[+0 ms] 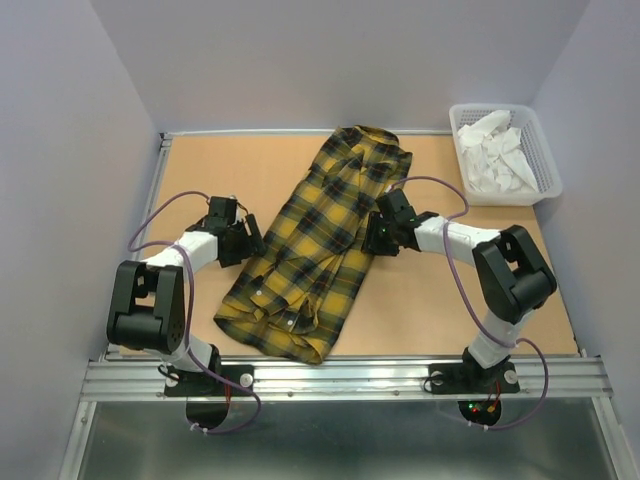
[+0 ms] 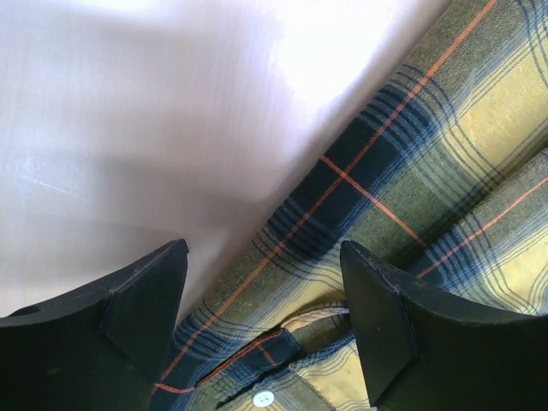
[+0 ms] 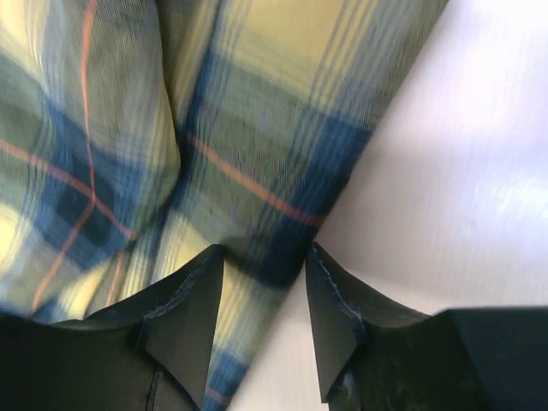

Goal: Fold and stack the long sleeve shirts
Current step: Fold the shirt

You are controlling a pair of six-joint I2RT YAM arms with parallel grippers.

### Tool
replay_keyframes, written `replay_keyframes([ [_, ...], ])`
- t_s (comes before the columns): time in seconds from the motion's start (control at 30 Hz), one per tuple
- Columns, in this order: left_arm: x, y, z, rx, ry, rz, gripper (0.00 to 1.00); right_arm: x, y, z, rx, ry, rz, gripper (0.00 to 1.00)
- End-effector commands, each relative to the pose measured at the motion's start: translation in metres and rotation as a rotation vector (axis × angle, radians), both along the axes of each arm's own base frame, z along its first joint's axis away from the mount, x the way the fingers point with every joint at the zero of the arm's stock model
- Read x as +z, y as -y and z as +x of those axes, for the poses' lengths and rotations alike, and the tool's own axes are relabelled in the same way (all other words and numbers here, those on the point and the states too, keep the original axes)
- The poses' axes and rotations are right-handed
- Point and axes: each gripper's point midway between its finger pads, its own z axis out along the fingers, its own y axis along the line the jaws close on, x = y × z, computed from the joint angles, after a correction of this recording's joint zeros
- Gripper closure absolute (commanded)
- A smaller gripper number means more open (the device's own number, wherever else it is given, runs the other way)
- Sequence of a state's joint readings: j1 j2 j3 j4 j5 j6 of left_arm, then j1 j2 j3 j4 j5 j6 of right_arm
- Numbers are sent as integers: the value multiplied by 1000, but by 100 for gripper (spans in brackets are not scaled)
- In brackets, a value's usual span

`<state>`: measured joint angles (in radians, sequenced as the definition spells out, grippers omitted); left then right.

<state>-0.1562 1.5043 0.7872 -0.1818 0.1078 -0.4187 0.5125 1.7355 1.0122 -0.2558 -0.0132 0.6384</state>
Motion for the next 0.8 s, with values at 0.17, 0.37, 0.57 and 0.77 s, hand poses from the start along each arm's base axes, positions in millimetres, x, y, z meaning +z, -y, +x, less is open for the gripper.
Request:
replay_keyframes([
  [0.17,-17,37,-30,-26,-77,-123,20,-8,32,47,-73,128,-222,59],
  [0.37,-17,67,-56,-47,-102,-220,22,-10,75,64,-137,128,-288,65],
  [0.57,-7,98,-80,-97,-109,-294,23,-4,110,88,-162,144,-327,74],
  [0.77,5,118,-94,-178,-117,-332,22,9,119,116,-148,177,-338,75],
])
